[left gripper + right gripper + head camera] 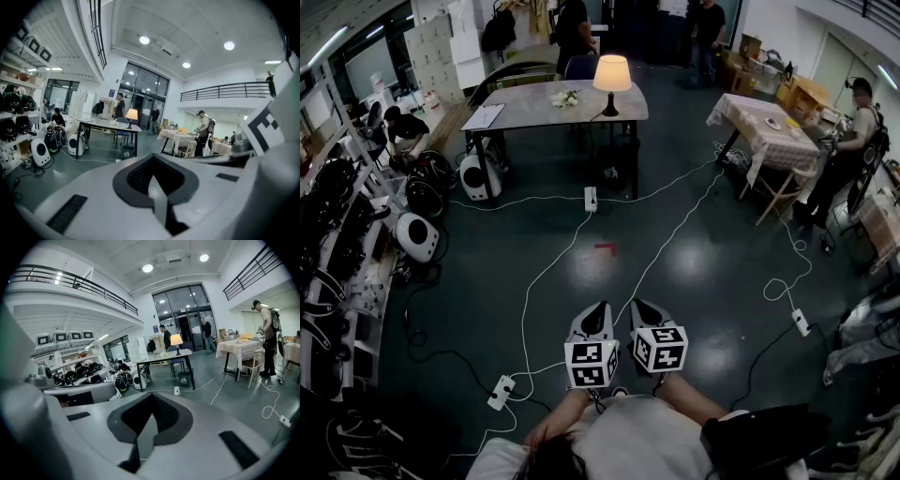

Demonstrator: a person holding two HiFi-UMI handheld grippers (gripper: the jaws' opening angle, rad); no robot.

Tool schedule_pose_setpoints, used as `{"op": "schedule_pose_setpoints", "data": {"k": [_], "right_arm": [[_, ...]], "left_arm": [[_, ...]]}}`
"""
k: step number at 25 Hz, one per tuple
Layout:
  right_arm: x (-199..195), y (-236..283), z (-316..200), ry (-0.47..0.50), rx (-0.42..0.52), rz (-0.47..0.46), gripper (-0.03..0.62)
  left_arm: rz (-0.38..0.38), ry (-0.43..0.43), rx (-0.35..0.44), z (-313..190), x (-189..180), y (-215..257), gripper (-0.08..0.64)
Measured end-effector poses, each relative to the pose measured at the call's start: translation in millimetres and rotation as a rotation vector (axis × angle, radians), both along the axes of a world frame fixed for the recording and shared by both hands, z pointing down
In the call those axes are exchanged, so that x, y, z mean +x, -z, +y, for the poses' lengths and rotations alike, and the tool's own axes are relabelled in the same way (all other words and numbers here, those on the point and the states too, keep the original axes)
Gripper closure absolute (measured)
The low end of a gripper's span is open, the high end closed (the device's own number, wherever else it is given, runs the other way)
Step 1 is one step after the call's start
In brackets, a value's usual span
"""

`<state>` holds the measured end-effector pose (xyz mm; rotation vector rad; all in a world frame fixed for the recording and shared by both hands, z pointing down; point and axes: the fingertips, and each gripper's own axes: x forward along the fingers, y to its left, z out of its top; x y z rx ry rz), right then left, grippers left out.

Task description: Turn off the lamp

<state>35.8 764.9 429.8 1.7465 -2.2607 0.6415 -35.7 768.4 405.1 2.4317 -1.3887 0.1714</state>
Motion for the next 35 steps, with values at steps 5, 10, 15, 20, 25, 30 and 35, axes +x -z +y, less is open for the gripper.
{"op": "schedule_pose_setpoints", "data": {"k": [5, 10, 15, 20, 25, 30, 35], "right_arm": [[-5, -1, -2, -0.003, -0.006, 0.003, 0.594], [-15, -2, -5, -0.01, -0.005, 0.003, 0.594], [-26, -3, -12, -0.037, -0.011, -0.016, 0.592], [-33, -4, -20, -0.067, -0.012, -0.008, 0.593], [-34, -8, -21, -0.091, -0.024, 0.002, 0.592], [-24, -18, -25, -0.129, -0.045, 0.007, 0.592], [-13, -24, -46, -0.143, -0.059, -0.006, 0.592]], "left_arm": [[0.002, 0.006, -0.003, -4, -8, -1, 0.554], [0.01, 0.009, -0.001, -6, -20, -2, 0.554], [0.01, 0.01, -0.005, -14, -39, -4, 0.554], [-0.002, -0.005, 0.001, -23, -57, -6, 0.554], [-0.01, -0.021, -0.019, -32, -68, -15, 0.554], [-0.022, -0.043, -0.025, -39, -65, -21, 0.554], [-0.015, -0.04, -0.035, -61, -56, -25, 0.554]]}}
